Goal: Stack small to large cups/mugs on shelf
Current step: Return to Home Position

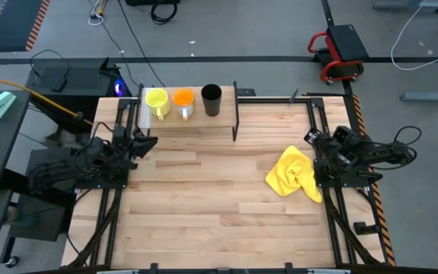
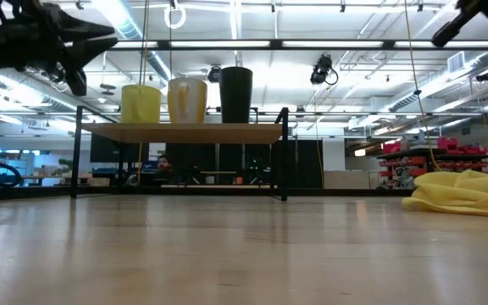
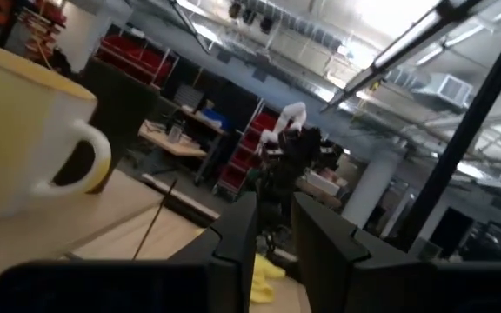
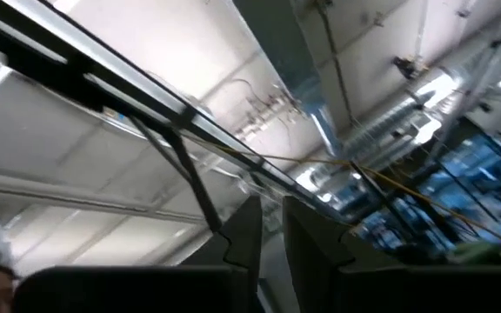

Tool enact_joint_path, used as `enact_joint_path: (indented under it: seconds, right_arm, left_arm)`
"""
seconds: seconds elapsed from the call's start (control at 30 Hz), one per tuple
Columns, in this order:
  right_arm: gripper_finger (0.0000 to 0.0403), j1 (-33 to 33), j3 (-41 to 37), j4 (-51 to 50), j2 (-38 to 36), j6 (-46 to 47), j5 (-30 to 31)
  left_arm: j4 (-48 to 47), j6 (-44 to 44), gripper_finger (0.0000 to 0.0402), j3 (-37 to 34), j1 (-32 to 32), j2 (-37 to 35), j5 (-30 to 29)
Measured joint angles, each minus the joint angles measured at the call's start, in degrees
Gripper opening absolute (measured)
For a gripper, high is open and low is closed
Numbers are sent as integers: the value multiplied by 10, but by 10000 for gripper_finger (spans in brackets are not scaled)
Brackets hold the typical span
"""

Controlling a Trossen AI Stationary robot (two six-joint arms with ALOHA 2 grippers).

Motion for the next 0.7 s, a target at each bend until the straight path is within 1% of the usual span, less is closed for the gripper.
enact_joint_path:
  seconds: [0.07, 0.2, 0.4, 0.47, 0.53, 0.7]
  right_arm:
    - [58, 0, 0, -31, 0, 2, 15]
    - [58, 0, 0, -61, 0, -7, 18]
    - [58, 0, 0, -109, 0, -89, 20]
    - [58, 0, 0, -149, 0, -113, 20]
    - [58, 0, 0, -195, 0, -122, 33]
    - [58, 0, 0, -310, 0, -124, 87]
  left_arm:
    - [4, 7, 79, -9, 0, 0, 6]
    - [23, 16, 80, -27, -2, 0, 9]
    - [20, 43, 88, -27, -17, 0, 9]
    - [10, 47, 89, -27, -19, 0, 9]
    - [-5, 48, 88, -27, -20, 0, 8]
    - [-65, 74, 80, -27, -19, 0, 6]
